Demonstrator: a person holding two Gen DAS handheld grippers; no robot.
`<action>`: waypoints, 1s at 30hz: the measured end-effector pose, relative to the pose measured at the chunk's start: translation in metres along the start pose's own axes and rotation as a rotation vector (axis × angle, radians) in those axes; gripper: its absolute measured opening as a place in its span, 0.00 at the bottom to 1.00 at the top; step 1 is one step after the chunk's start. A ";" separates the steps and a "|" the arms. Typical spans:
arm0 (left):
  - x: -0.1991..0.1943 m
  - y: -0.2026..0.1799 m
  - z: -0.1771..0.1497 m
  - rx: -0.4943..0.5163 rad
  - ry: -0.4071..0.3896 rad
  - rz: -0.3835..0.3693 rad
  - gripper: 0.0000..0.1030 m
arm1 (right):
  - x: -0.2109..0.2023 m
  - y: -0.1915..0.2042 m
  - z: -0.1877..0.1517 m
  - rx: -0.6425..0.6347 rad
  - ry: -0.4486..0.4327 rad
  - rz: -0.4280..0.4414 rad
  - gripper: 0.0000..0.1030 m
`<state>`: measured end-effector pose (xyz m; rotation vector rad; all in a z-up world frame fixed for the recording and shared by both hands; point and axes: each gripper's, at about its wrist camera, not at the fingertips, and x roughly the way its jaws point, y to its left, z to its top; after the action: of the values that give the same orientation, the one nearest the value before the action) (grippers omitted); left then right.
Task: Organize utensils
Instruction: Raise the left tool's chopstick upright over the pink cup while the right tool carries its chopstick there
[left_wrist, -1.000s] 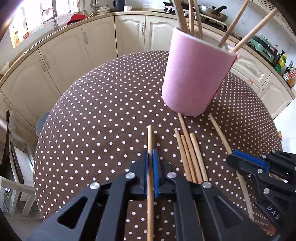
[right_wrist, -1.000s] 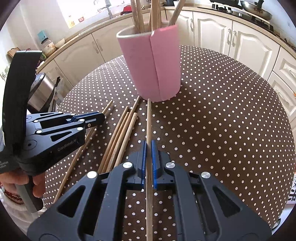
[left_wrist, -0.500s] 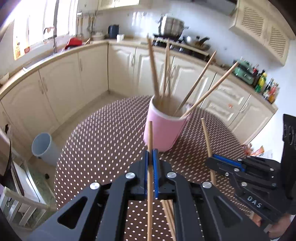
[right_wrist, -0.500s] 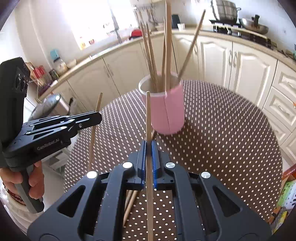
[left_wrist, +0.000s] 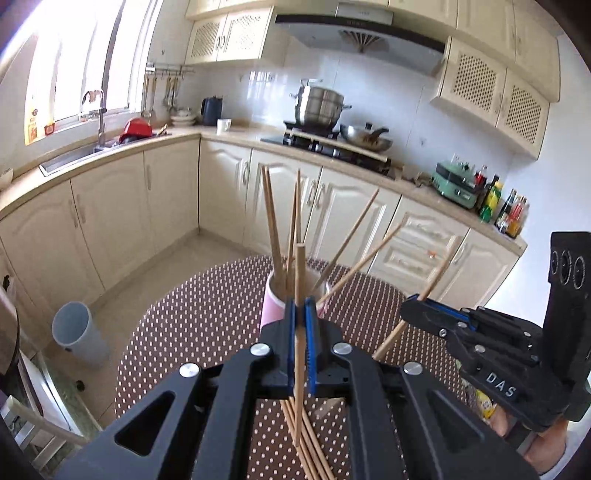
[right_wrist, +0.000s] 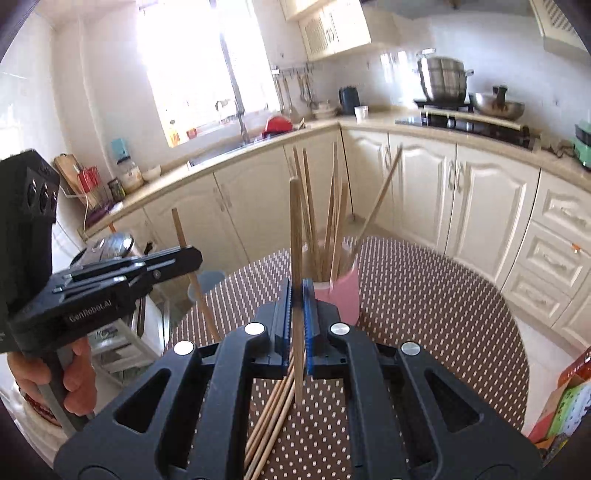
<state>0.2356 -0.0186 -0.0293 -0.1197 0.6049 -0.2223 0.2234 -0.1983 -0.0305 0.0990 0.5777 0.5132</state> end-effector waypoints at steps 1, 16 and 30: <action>-0.001 0.000 0.006 0.001 -0.014 0.005 0.05 | -0.002 0.001 0.004 -0.003 -0.013 -0.002 0.06; -0.005 -0.003 0.092 -0.048 -0.279 0.038 0.06 | 0.000 0.010 0.079 -0.048 -0.185 -0.015 0.06; 0.021 0.011 0.105 -0.109 -0.349 0.003 0.05 | 0.008 -0.003 0.101 -0.045 -0.237 -0.069 0.06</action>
<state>0.3147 -0.0076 0.0435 -0.2574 0.2697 -0.1602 0.2854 -0.1920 0.0492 0.0950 0.3364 0.4395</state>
